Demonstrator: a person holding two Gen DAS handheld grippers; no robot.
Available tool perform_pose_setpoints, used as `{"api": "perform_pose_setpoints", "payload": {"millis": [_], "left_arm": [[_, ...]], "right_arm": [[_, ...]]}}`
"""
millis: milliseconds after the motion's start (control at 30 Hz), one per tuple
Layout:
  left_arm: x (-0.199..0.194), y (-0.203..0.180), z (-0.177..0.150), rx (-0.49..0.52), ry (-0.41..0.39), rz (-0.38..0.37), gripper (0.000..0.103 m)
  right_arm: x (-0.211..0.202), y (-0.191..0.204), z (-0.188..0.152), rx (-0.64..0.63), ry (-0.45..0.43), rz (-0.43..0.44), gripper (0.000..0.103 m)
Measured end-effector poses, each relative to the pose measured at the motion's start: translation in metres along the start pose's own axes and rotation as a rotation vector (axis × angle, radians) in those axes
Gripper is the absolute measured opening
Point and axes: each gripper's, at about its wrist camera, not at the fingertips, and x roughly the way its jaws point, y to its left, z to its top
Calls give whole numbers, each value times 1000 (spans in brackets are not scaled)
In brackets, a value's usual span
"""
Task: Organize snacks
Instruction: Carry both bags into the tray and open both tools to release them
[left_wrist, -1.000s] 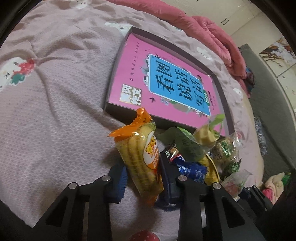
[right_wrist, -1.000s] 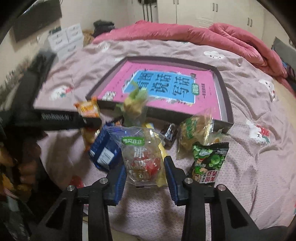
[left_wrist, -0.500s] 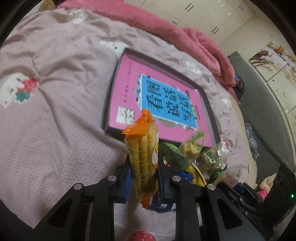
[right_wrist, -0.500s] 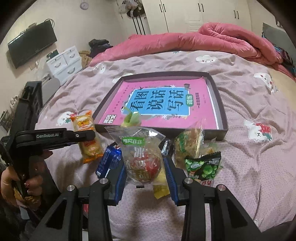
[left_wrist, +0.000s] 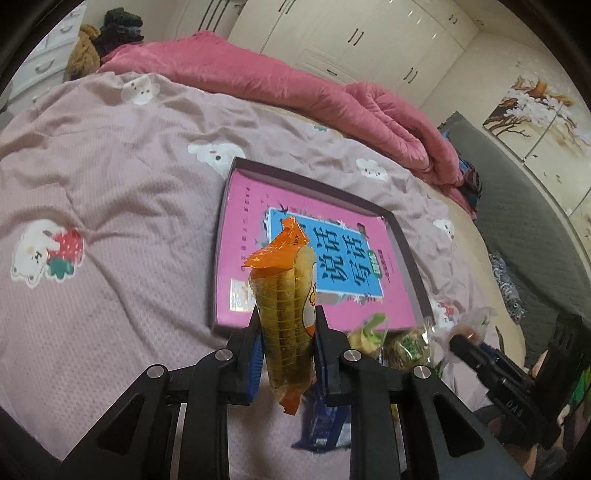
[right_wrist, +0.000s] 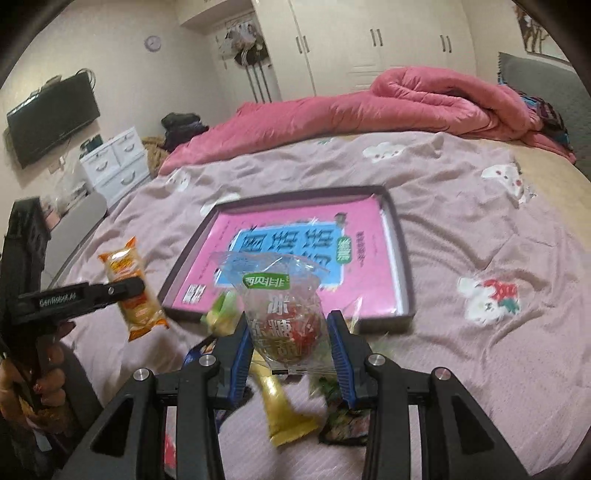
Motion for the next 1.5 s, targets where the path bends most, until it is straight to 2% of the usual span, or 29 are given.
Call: {"api": "perform_pose_setpoints", "payload": {"millis": [233,533,867,1500], "left_arm": [[12,-2,15,-15,-5,-1,23],[39,-7,28,-2,10,20,23],[65,-6,30,11,40,14,23],[90,-6,33,35,77,11,24]], "right_arm": [[6,-17,22,22,-51,-29,40],[25,-36,37,56,-61,-67,40],[59,-59,39,103,13,-78,40],[95,-64,22,109,160,-87,41]]}}
